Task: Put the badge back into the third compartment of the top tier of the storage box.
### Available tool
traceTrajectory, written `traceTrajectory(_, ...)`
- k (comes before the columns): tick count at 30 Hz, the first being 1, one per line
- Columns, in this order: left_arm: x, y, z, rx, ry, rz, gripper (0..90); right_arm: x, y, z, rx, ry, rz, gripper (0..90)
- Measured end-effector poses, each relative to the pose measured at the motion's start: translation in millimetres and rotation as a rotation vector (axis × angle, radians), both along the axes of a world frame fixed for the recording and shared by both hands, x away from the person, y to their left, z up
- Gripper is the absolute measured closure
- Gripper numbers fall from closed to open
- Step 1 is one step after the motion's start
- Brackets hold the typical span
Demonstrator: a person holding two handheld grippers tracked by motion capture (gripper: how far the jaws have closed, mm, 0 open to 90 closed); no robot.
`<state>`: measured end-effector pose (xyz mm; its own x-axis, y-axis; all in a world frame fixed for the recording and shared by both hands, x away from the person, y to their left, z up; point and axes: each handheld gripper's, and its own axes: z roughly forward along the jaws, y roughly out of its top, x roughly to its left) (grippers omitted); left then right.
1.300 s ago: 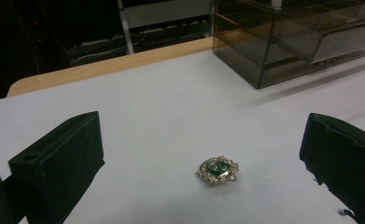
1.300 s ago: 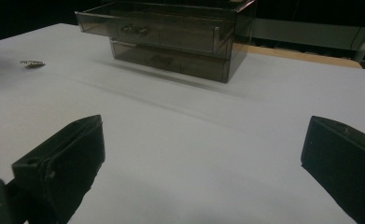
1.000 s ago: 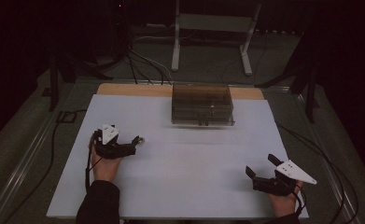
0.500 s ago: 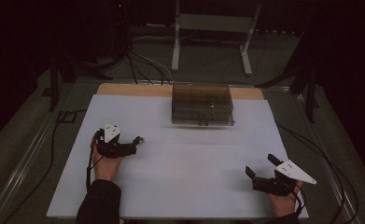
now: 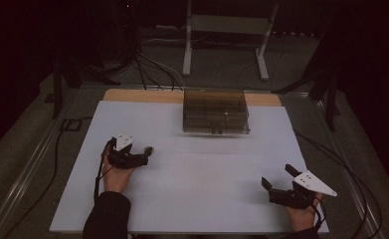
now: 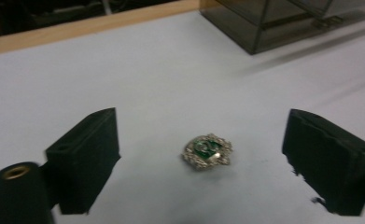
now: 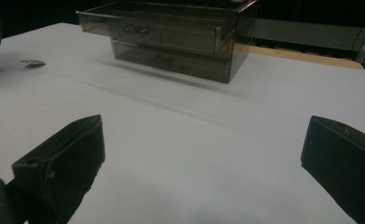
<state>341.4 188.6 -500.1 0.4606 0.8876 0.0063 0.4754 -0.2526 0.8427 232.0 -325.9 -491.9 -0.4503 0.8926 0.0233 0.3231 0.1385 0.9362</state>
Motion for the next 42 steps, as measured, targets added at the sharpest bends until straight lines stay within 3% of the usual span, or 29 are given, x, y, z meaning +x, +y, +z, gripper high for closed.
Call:
traceTrajectory(7, 2.0, -4.6, -4.2, -0.006, 0.033, -0.032, 17.9, 0.2, -0.1, 0.0, -0.001, 0.001, 0.0, 0.0)
traceTrajectory(16, 5.3, -10.9, -11.8, 0.026, 0.083, -0.045, 39.4, 0.3, -0.1, -0.1, -0.001, 0.0, 0.002, 0.0)
traceTrajectory(23, 10.0, -13.6, -17.5, 0.047, 0.107, -0.05, 50.5, 0.5, 0.1, -0.2, -0.002, 0.001, 0.002, 0.0)
traceTrajectory(32, 17.6, -22.3, -17.9, 0.093, 0.135, -0.066, 60.0, 0.8, 0.1, -0.2, -0.004, 0.001, 0.003, 0.0)
traceTrajectory(40, 20.4, -21.5, -23.0, 0.143, 0.179, -0.027, 61.8, 0.9, 0.0, -0.1, -0.001, 0.001, 0.003, 0.0)
traceTrajectory(42, 20.6, -19.5, -23.8, 0.137, 0.189, -0.026, 61.9, 0.8, 0.0, -0.1, -0.002, 0.002, 0.004, 0.0)
